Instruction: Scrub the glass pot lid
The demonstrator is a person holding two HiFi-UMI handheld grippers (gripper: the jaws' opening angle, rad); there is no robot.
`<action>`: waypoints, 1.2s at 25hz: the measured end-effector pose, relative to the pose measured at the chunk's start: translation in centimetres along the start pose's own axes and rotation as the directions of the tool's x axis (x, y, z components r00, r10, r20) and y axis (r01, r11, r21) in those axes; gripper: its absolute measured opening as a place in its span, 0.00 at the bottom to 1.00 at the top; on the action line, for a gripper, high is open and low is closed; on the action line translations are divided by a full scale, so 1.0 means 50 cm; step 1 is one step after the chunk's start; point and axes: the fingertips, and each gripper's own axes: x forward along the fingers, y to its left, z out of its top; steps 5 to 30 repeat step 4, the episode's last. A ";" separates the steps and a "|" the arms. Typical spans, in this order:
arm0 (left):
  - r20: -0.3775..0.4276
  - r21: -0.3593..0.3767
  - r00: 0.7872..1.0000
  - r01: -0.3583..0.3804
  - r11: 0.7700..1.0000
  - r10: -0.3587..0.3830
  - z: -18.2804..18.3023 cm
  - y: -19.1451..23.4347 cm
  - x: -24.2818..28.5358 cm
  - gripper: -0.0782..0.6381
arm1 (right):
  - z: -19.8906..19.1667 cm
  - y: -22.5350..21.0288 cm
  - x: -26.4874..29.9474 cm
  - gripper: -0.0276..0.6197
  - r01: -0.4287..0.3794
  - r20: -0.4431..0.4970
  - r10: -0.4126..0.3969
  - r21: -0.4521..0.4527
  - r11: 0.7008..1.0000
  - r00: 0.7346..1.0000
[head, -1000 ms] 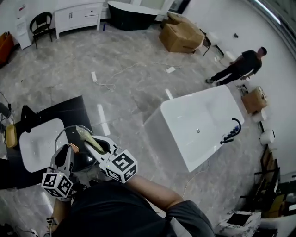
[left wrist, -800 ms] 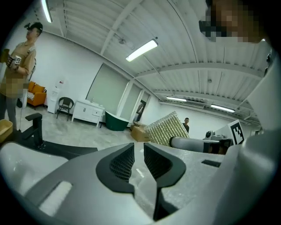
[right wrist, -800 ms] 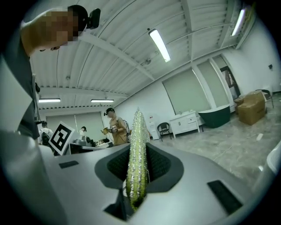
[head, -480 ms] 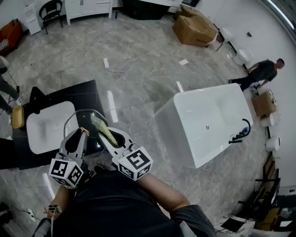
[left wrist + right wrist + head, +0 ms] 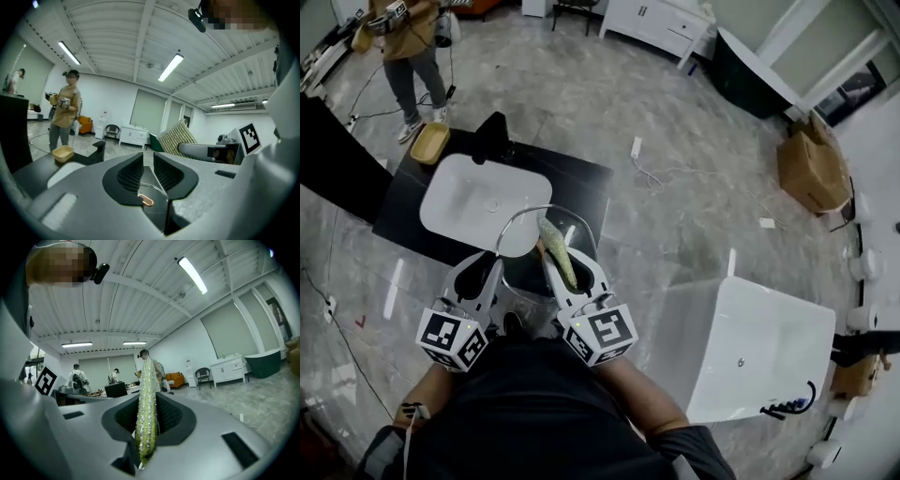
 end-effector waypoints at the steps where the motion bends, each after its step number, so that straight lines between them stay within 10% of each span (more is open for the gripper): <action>1: 0.004 -0.003 1.000 -0.027 1.000 0.027 0.000 0.009 -0.012 0.21 | -0.003 0.007 0.006 0.14 -0.016 -0.004 0.016 0.006 1.000 1.000; 30: 0.016 -0.009 0.995 -0.094 0.996 0.094 -0.005 0.040 -0.042 0.21 | -0.018 0.027 0.033 0.14 -0.063 -0.016 0.063 0.017 0.998 0.998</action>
